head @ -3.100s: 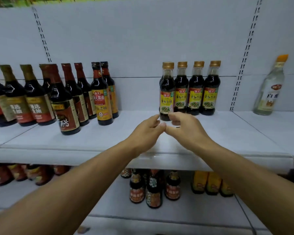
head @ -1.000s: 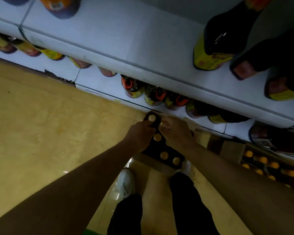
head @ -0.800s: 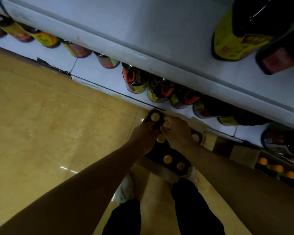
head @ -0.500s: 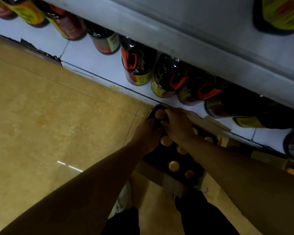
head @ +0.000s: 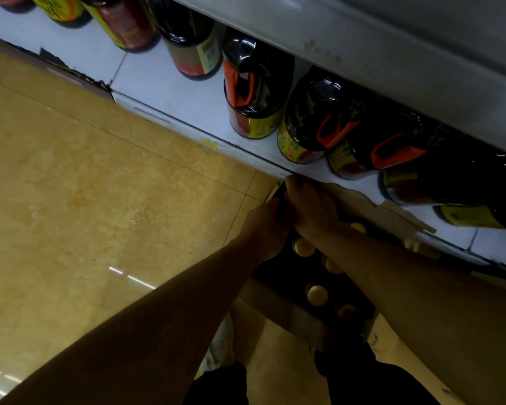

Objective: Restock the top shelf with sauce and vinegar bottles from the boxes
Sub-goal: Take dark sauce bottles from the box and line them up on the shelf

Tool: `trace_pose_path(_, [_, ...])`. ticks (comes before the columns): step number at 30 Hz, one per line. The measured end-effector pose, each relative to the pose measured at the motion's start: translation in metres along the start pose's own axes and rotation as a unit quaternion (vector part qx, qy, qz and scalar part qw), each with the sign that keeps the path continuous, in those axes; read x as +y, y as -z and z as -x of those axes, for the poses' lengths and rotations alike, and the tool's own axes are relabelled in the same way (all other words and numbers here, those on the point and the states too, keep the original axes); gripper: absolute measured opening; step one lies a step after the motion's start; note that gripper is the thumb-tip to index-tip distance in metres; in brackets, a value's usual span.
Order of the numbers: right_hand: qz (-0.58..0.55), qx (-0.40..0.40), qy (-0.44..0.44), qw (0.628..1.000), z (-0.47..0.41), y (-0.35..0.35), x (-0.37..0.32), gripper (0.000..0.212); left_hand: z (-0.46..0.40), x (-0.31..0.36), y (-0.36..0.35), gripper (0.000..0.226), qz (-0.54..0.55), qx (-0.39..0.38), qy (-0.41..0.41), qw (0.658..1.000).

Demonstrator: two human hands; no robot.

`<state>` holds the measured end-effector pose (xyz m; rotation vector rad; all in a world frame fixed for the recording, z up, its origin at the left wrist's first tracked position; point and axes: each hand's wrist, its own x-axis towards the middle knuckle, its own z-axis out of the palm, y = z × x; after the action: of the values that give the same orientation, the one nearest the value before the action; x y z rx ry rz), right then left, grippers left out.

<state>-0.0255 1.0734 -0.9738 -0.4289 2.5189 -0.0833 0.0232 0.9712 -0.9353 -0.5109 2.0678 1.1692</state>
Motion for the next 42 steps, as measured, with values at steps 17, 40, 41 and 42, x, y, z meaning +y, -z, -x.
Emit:
trace_pose_path(17, [-0.039, -0.002, 0.035, 0.999, 0.078, 0.073, -0.006, 0.020, 0.065, 0.035, 0.018, 0.043, -0.031, 0.025, -0.067, 0.997])
trace_pose_path(40, [-0.020, 0.114, 0.108, 0.987, 0.234, 0.296, -0.083, 0.038, 0.240, 0.136, 0.133, 0.052, -0.035, 0.033, -0.253, 0.966])
trace_pose_path(41, [-0.019, 0.120, 0.111, 0.986, 0.241, 0.304, -0.085, 0.036, 0.249, 0.141, 0.137, 0.047, -0.032, 0.033, -0.256, 0.966])
trace_pose_path(42, [-0.018, 0.129, 0.113, 0.985, 0.250, 0.316, -0.088, 0.034, 0.261, 0.148, 0.143, 0.043, -0.034, 0.035, -0.260, 0.964])
